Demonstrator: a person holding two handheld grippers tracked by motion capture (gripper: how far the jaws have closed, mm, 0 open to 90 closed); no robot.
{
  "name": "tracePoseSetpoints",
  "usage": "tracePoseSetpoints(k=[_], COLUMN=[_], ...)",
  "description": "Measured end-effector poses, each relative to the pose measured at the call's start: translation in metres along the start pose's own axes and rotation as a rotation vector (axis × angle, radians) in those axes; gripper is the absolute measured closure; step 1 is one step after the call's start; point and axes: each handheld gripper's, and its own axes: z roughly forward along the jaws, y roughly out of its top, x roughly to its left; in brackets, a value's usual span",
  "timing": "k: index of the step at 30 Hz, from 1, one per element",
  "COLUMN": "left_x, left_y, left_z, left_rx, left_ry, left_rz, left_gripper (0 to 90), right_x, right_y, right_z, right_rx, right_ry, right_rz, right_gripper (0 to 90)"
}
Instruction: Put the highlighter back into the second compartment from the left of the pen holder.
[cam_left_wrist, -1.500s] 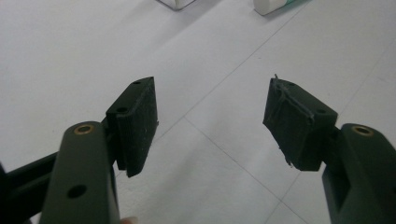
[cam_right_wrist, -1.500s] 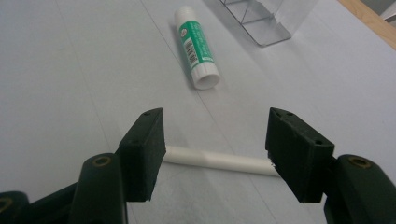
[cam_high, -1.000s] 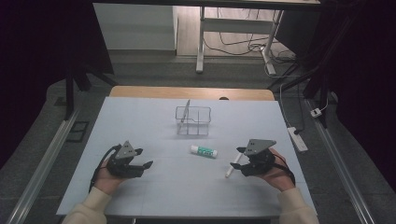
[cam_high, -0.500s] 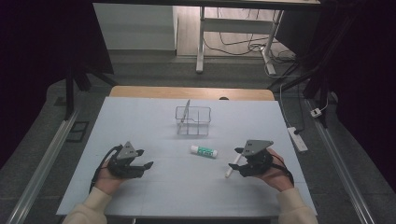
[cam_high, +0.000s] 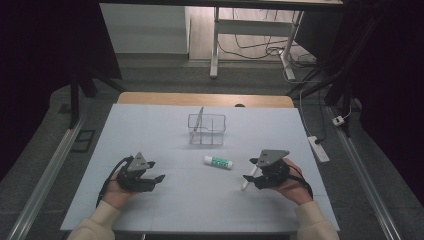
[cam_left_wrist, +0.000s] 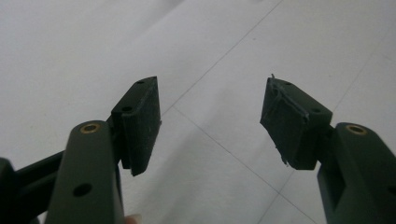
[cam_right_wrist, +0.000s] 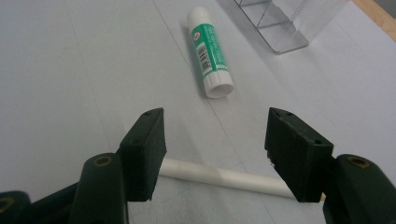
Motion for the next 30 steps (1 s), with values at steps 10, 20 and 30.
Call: tracePoseSetpoints(k=[10,20,30], left_x=[-0.0017,-0.0009,-0.0004], left_y=[-0.0001,-0.0004,-0.0005], left_z=[0.0018,0.0020,0.0012], left_rx=[0.013,0.017,0.014], left_ry=[0.004,0.008,0.011], left_rz=[0.015,0.015,0.014], left_gripper=[37.2,36.8,36.8], right_x=[0.0012,0.0010,0.0015], right_y=[0.0025,0.0045,0.0099], right_z=[0.0023,0.0060,0.0035], right_rx=[-0.003,0.002,-0.016], right_ry=[0.000,0.009,0.031], right_rz=[-0.016,-0.020,-0.025], right_gripper=[37.9,38.4,39.2])
